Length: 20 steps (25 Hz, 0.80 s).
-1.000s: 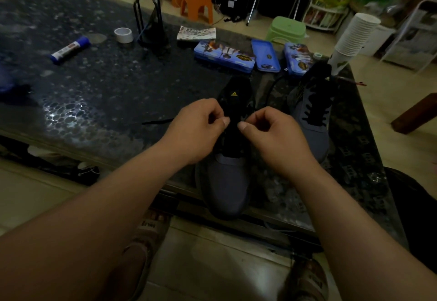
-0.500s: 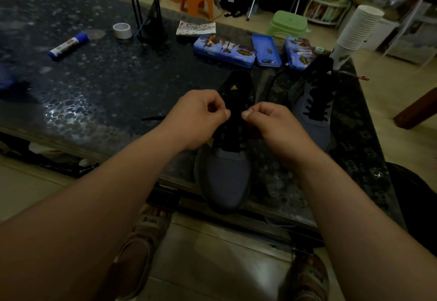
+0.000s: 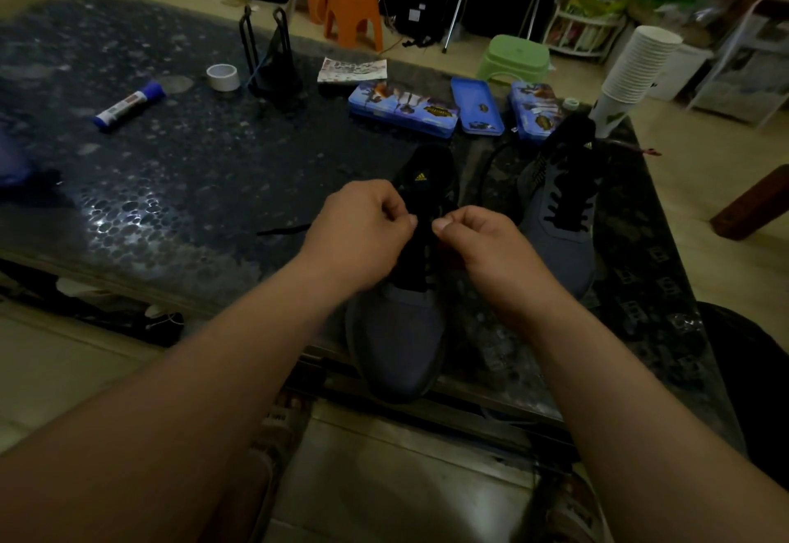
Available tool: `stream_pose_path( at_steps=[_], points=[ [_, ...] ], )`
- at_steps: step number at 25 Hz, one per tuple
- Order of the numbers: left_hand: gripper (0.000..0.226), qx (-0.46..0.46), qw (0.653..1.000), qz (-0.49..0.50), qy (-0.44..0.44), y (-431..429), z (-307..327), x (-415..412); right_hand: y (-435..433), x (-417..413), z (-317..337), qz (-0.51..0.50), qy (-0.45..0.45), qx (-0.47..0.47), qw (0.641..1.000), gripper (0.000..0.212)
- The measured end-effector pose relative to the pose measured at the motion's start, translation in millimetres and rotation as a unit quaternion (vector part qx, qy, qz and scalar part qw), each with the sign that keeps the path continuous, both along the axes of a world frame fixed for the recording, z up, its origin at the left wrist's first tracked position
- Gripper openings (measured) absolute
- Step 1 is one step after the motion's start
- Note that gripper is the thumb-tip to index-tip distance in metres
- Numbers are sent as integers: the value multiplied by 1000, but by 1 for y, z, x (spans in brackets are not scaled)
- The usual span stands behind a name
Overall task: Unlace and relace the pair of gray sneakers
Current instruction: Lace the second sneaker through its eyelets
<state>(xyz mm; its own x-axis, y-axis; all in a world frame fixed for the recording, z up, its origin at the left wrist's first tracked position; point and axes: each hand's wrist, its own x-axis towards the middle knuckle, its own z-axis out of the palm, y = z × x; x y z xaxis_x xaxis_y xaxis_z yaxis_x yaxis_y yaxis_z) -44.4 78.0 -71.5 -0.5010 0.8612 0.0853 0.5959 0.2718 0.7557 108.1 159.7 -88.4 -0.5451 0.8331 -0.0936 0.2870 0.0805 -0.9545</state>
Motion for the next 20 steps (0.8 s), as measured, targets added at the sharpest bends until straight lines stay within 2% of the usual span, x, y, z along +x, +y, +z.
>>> stream_pose_path(
  at_steps=[2, 5, 9, 20],
  points=[
    [16, -7, 998, -24, -53, -2, 1, -6, 0, 1, -2, 0, 2, -4, 1000, 26],
    [11, -19, 997, -49, -61, -7, -1, -13, 1, 0, -2, -4, 10, -12, 1000, 37],
    [4, -39, 991, -100, -78, -14, -3, -19, 2, -1, -4, -9, 6, -4, 1000, 33],
    [9, 40, 987, -119, -100, -14, -12, -18, 1, -3, -6, -19, 7, -11, 1000, 34]
  ],
)
